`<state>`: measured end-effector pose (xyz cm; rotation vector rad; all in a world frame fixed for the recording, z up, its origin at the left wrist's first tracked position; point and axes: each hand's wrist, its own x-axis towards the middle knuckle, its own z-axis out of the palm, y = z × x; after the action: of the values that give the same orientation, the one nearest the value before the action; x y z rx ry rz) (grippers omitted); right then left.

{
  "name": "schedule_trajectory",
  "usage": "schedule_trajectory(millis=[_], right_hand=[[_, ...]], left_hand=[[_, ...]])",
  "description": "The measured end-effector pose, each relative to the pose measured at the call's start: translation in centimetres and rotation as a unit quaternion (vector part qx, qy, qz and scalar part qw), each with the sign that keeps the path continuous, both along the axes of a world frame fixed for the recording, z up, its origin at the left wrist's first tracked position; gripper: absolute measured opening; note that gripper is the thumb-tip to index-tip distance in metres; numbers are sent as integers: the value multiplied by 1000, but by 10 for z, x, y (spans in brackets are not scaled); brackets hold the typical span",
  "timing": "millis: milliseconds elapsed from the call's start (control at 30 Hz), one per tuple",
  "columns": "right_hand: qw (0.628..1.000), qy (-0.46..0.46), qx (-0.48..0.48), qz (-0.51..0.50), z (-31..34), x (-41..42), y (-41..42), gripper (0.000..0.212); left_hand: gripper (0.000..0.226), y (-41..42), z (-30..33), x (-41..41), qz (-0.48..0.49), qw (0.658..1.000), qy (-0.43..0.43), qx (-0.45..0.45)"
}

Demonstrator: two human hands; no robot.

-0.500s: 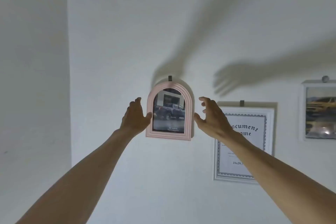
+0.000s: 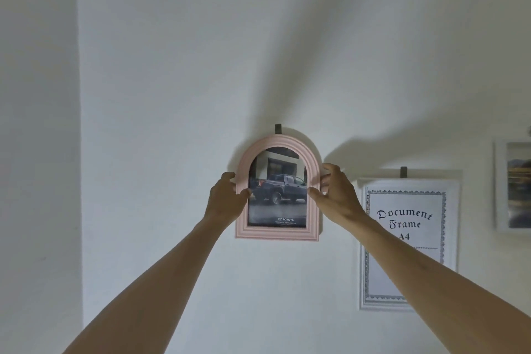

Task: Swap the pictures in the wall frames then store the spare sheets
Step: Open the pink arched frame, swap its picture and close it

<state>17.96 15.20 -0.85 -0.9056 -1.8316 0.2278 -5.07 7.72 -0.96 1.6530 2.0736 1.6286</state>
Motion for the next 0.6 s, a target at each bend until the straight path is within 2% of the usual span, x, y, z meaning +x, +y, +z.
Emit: schedule_trajectory(millis=[100,167,367,533,600], right_hand=[[999,40,3,7,1,-5,5,27],[998,62,-18,25,2,-5,6,29],[993,105,-30,53,1,1,8,38],[992,106,-40,50,-10,17,-4,37],[991,112,-54,55,-19,28,-11,35]], left_hand=[[41,4,-1,-3,-9,998,-39,41],[33,5,0,-5,-16,996,-64,61],[27,3,-2,-11,-52,991,-89,88],[25,-9,-11,-5,-98,986,-120,65],[27,-20,-18,2,-137,976,-161,53]])
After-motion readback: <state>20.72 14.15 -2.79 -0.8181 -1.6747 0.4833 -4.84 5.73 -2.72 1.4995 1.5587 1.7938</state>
